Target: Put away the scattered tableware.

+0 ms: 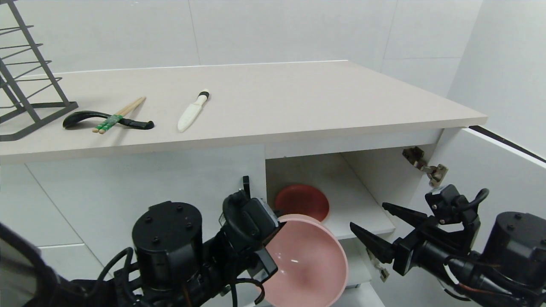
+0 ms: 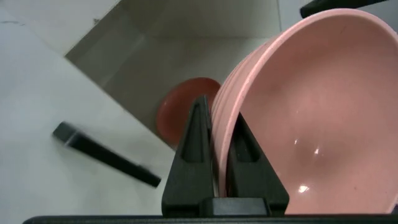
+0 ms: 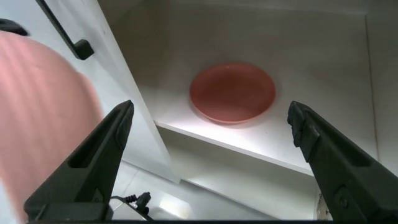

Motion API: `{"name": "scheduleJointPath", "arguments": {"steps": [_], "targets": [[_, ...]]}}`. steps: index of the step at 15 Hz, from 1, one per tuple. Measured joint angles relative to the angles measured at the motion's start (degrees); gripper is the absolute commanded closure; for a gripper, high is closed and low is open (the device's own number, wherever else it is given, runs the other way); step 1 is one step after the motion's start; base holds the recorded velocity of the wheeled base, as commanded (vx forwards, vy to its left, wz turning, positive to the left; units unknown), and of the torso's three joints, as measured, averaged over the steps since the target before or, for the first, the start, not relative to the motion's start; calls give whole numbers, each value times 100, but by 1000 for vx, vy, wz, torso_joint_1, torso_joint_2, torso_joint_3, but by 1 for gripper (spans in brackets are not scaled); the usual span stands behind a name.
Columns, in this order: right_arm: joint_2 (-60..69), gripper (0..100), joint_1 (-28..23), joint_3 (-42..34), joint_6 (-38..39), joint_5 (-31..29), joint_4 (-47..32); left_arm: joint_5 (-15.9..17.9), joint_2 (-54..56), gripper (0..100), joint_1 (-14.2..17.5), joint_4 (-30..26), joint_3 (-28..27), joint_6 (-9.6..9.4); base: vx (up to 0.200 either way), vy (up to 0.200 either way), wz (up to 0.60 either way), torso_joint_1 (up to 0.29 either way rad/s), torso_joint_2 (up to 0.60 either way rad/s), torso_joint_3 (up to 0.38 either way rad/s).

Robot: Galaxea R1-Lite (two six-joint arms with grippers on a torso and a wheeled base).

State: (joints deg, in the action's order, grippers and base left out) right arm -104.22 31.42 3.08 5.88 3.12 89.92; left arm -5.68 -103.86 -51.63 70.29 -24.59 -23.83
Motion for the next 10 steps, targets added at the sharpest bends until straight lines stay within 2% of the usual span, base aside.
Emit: {"name": "scheduleJointPath", "arguments": {"steps": [2, 7, 10], "targets": [[-2, 0, -33, 13, 0, 2, 2, -324, -338, 100, -57, 84, -204, -11, 0, 0, 0, 0, 0, 0], [0, 0, -112, 68, -5, -85, 2, -672, -851, 100, -74, 308, -518, 16, 0, 0, 0, 0, 0, 0], [9, 0, -116, 90, -2, -138, 2, -1028, -1076, 100, -55, 577, -708, 62, 0, 0, 0, 0, 0, 0]]}}
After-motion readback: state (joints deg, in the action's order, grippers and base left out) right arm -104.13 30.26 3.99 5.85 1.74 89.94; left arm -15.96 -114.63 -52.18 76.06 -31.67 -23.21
